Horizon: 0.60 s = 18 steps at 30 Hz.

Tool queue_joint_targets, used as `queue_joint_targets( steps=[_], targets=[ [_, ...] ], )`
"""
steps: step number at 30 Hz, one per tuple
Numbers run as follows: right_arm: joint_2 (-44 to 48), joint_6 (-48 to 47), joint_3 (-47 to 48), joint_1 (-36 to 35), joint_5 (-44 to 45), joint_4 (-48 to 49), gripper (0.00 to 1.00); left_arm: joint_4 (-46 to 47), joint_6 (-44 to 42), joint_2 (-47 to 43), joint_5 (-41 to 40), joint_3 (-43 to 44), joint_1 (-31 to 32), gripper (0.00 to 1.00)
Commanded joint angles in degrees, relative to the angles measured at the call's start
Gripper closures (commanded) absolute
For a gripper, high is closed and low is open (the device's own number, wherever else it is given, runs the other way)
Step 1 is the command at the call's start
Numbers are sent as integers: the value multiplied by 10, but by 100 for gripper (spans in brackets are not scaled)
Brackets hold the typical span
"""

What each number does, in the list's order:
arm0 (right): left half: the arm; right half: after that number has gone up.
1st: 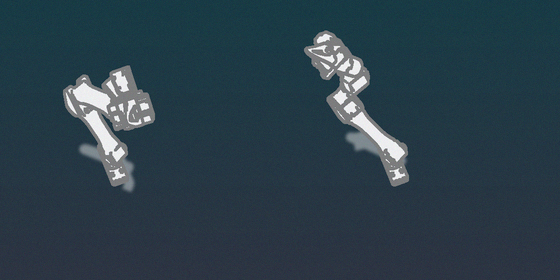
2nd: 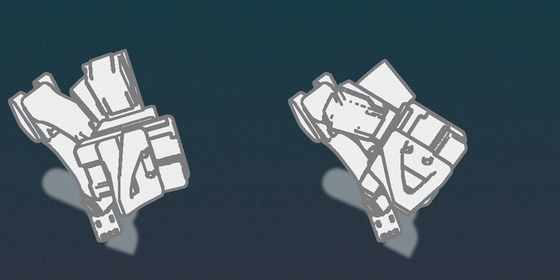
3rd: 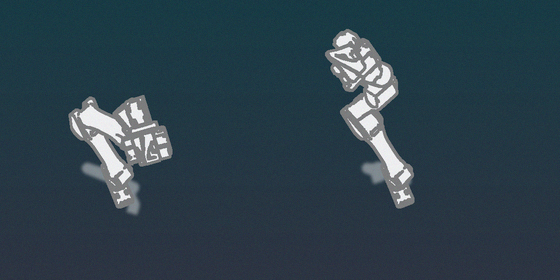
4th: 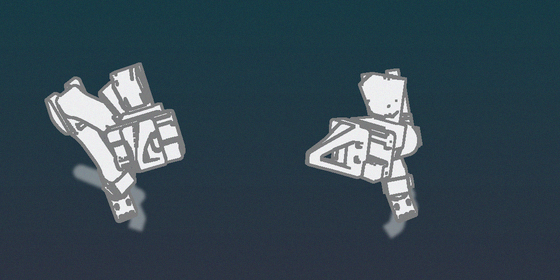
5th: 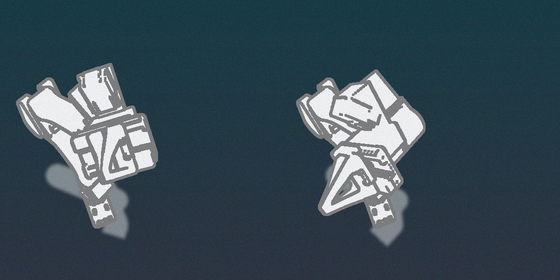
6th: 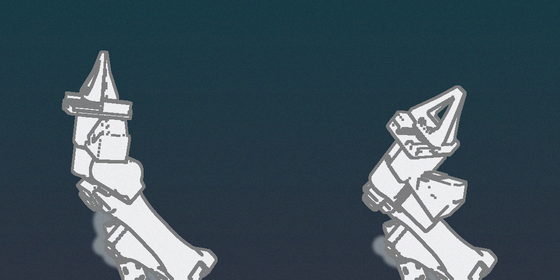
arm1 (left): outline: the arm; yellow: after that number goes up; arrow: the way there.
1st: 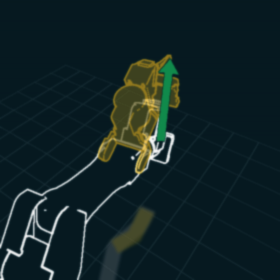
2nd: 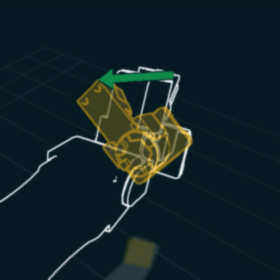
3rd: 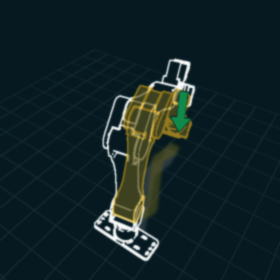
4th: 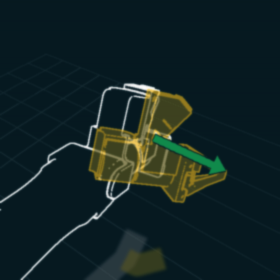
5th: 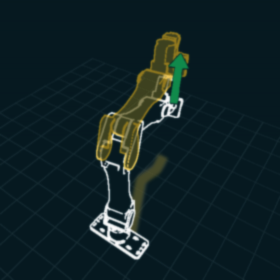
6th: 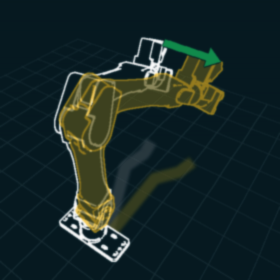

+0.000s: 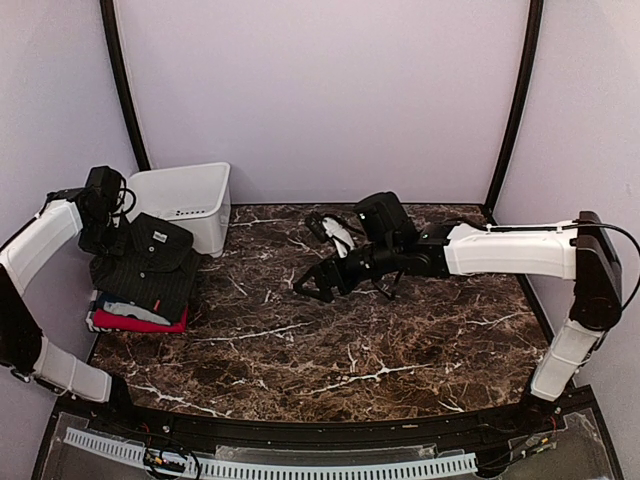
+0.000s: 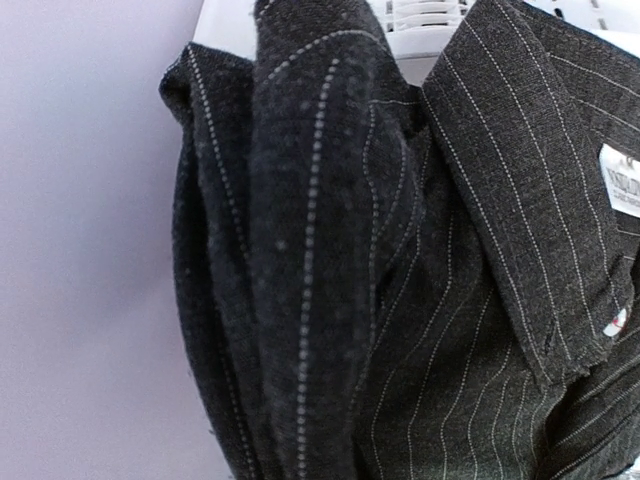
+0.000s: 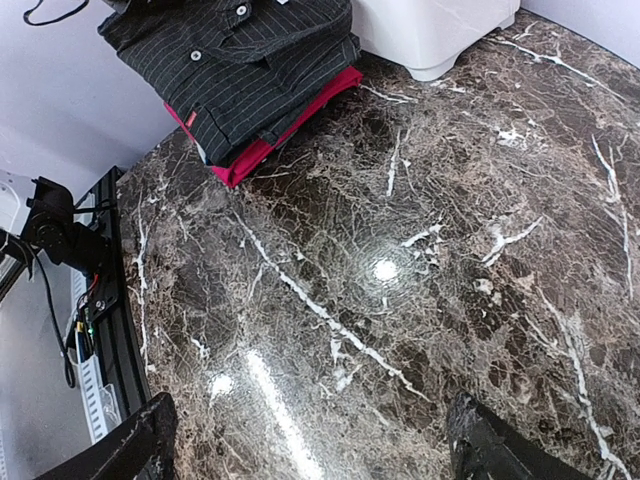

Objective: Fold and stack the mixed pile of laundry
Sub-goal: Place the square-folded shirt at the corner of the board.

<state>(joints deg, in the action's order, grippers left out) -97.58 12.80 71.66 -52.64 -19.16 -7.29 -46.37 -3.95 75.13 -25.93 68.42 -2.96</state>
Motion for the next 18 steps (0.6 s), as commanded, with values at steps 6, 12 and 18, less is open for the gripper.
queue_joint_targets(
  steps=[6,12,18],
  targets=[
    [-6,10,22,5,-26,18,9,45,-22,75,-161,-6,-26,99],
    [2,2,25,9,-16,-2,7,24,18,96,-214,20,-31,49],
    [30,6,15,33,-14,-6,4,-22,52,90,-229,68,-37,36]
  ],
)
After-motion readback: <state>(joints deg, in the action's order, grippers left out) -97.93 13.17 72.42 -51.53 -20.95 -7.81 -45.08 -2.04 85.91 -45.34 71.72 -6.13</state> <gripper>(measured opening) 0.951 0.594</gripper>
